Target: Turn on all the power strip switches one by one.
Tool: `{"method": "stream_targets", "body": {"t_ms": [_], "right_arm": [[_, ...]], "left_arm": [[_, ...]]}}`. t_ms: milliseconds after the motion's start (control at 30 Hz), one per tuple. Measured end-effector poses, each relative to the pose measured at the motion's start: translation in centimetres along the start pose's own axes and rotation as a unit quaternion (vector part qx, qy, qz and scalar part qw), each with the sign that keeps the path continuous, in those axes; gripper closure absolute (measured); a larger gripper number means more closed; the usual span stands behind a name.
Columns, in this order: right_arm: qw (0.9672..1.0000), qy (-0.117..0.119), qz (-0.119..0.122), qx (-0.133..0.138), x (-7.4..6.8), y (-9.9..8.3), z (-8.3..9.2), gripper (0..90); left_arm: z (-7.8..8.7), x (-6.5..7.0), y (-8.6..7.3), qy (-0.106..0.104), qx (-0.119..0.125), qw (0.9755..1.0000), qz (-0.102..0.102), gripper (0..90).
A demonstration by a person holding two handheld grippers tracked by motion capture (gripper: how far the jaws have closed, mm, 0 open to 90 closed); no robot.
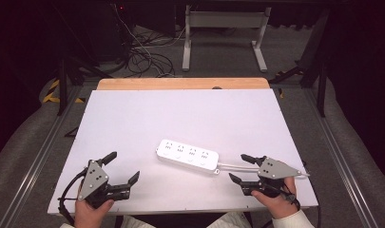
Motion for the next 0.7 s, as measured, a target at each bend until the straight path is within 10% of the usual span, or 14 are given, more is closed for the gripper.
{"method": "stream_targets", "body": {"t_ms": [700], "right_arm": [[0.9999, 0.009, 0.013, 0.0, -0.35, 1.0, 0.12, 32.9]], "left_arm": [[0.2, -0.13, 0.13, 0.012, 0.005, 0.9999, -0.004, 8.5]]}}
Point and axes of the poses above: each handheld gripper's, and its own axes: z roughly backward along the jaws, y roughly out of its top, x roughly to its right, the point moved 8 cm from there along -z, roughly forward along the jaws, and after that the axes turned 7 degrees about -y, right-handed, at the moved point
